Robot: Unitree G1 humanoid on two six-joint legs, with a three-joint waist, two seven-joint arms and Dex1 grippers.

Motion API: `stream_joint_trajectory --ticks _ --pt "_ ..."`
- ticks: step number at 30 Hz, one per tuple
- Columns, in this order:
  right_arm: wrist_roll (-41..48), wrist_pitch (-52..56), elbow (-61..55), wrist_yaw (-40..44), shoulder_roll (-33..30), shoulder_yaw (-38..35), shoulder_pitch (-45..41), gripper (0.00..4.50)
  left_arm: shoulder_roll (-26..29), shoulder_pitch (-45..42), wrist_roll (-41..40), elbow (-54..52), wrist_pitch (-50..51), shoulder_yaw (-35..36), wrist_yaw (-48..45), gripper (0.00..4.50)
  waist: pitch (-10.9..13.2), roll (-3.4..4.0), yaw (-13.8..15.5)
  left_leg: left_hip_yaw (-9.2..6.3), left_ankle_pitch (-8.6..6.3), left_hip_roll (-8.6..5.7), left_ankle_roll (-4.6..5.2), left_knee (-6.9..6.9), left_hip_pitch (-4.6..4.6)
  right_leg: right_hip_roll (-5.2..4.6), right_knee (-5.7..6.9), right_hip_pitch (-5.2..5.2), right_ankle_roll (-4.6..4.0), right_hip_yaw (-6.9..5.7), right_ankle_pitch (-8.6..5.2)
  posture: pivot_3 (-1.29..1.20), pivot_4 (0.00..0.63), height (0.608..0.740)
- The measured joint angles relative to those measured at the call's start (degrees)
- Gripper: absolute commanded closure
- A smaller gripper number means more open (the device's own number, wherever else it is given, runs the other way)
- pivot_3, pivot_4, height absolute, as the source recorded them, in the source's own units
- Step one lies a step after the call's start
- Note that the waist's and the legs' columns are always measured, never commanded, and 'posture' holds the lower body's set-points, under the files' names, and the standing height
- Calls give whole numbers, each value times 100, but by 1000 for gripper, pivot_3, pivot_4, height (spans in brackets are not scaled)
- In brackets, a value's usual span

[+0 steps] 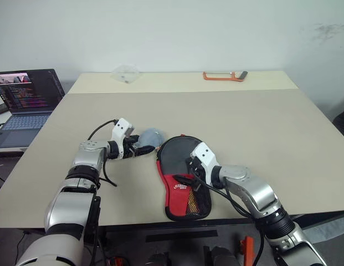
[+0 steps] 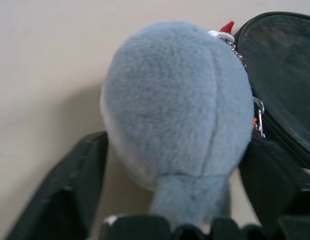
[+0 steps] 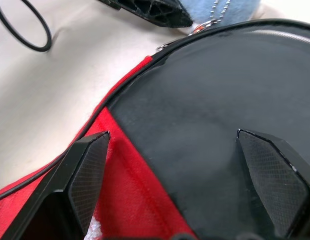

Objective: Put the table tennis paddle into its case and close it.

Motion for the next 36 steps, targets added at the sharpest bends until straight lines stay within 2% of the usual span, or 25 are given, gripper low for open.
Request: stream_joint_trajectory --ticks 6,9,11,26,36 --pt "-1 -11 -1 -43 140 -98 -224 0 -21 -10 41 36 -92 88 34 3332 -1 -1 -4 -2 0 0 0 1 1 0 2 1 0 -1 0 0 150 740" --pt "-111 -127 156 -144 228 -93 -267 0 -32 -3 40 14 -97 108 18 4095 -1 -1 -4 -1 0 -1 0 2 1 0 4 1 0 1 0 0 150 740" --pt "-199 -160 292 -199 274 -93 -304 0 -35 25 38 -32 -96 123 -28 4361 -1 -1 -4 -2 0 0 0 4 1 0 5 0 0 0 0 0 150 740" --pt "-472 -213 312 30 260 480 -114 0 -35 -44 266 -146 -46 78 66 4374 -5 -5 -10 -2 0 -1 0 7 4 1 9 3 0 0 0 0 150 740" --pt "-647 -194 452 -44 393 473 -120 0 -193 -970 1025 500 19 -401 595 4375 -15 -22 -11 1 -2 -4 4 21 14 1 46 4 1 3 -1 0 150 740"
